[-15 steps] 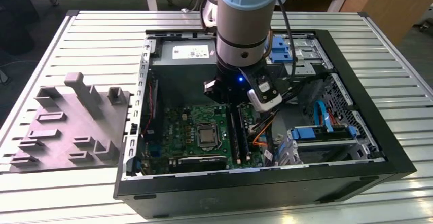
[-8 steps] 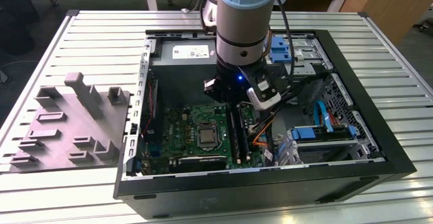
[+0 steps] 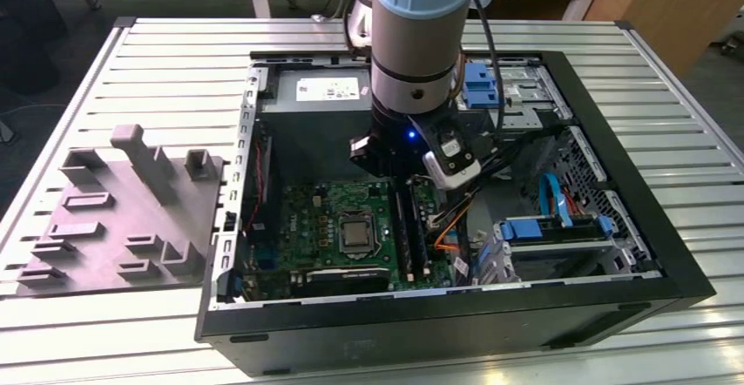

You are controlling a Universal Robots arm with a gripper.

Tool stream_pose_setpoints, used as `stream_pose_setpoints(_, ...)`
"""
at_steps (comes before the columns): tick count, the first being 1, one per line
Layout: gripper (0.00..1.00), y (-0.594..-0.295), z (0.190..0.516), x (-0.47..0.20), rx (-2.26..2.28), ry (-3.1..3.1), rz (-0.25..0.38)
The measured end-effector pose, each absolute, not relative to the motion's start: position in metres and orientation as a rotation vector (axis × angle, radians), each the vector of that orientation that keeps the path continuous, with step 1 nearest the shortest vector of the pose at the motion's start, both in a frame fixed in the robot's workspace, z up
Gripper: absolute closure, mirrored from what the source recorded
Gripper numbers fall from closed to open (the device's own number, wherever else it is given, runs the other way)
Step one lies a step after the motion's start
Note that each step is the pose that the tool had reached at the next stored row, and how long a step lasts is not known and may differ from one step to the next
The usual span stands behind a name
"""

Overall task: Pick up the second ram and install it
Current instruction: 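Press down the second ram until it locks into place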

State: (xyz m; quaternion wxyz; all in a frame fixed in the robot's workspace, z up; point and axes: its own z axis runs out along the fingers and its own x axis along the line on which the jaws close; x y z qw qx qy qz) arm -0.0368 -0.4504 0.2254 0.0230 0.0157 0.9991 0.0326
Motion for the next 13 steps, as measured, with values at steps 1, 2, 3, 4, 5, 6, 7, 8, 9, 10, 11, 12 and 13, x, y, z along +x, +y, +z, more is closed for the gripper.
stream_pose_setpoints(1,0.9,-0.4503,0.2246,-0.0368,0.049,3.094,0.101)
stream_pose_setpoints(2,0.9,-0.4503,0.2238,-0.0368,0.049,3.094,0.101)
stream_pose_setpoints(3,0.9,-0.4503,0.2233,-0.0368,0.049,3.094,0.101)
stream_pose_setpoints(4,0.9,-0.4503,0.2233,-0.0368,0.049,3.094,0.101)
stream_pose_setpoints(5,0.9,-0.4503,0.2233,-0.0368,0.049,3.094,0.101)
stream_pose_setpoints(6,0.9,-0.4503,0.2232,-0.0368,0.049,3.094,0.1)
stream_pose_setpoints(7,0.9,-0.4502,0.2224,-0.0368,0.049,3.093,0.101)
stream_pose_setpoints(8,0.9,-0.4502,0.2216,-0.0368,0.049,3.094,0.101)
stream_pose_setpoints(9,0.9,-0.4502,0.2213,-0.0369,0.049,3.094,0.101)
stream_pose_setpoints(10,0.9,-0.4502,0.2213,-0.0369,0.049,3.094,0.101)
stream_pose_setpoints(11,0.9,-0.4502,0.2213,-0.0369,0.049,3.094,0.101)
stream_pose_setpoints(12,0.9,-0.4503,0.2213,-0.0369,0.049,3.094,0.101)
stream_pose_setpoints(13,0.9,-0.4502,0.2211,-0.0369,0.049,3.094,0.101)
